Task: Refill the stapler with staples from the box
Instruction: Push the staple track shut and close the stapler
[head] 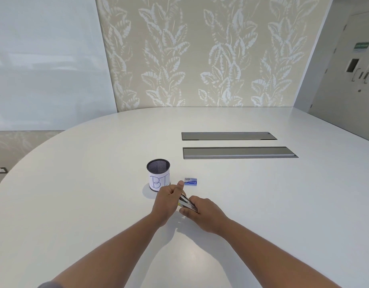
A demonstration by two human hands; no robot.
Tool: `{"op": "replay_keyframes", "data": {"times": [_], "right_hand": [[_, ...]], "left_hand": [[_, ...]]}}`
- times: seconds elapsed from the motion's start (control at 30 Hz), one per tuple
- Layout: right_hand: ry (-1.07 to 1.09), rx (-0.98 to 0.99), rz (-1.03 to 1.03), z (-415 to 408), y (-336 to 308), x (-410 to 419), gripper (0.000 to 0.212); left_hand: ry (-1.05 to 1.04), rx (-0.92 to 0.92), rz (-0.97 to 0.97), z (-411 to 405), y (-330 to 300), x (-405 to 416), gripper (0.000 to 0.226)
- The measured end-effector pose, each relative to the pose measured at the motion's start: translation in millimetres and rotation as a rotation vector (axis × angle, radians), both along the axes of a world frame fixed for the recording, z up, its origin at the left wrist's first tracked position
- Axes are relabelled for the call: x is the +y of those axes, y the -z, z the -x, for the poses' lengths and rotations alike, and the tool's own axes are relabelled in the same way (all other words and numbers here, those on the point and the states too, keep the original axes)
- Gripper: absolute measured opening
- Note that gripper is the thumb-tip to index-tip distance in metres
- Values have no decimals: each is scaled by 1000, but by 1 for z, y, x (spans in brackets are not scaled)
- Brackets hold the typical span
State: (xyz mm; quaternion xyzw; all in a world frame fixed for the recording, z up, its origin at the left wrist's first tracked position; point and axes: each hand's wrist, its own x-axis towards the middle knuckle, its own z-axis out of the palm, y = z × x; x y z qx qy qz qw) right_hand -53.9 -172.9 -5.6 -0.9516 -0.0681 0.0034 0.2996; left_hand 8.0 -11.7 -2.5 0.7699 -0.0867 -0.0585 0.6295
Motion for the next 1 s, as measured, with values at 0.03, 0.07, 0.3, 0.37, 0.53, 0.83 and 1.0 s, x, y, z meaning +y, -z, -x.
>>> {"op": "replay_keyframes", "data": {"times": [0.03,0.07,0.3,0.37,0.53,0.83,1.0], "right_hand": [[4,-5,21,1,0,1,49],[7,-9,39,2,-1,1,51],[5,-31,128,4,1,2,53],[1,-53,168,4,3,1,54],[-8,-150,317,3,6,-5,60],[-14,-133,302,3,13,-4,51],[-27,-127,306,3,16,-3,52]], "left_hand": [[15,6,5,0,-1,1,58],[32,13,9,1,-1,1,60],[95,-8,-128,2,-3,-1,61],[94,1,-180,3,-2,-3,57],[112,34,-188,4,2,-3,55],[43,-116,-323,-3,12,-5,41],[7,-132,-338,-3,17,-5,55]]}}
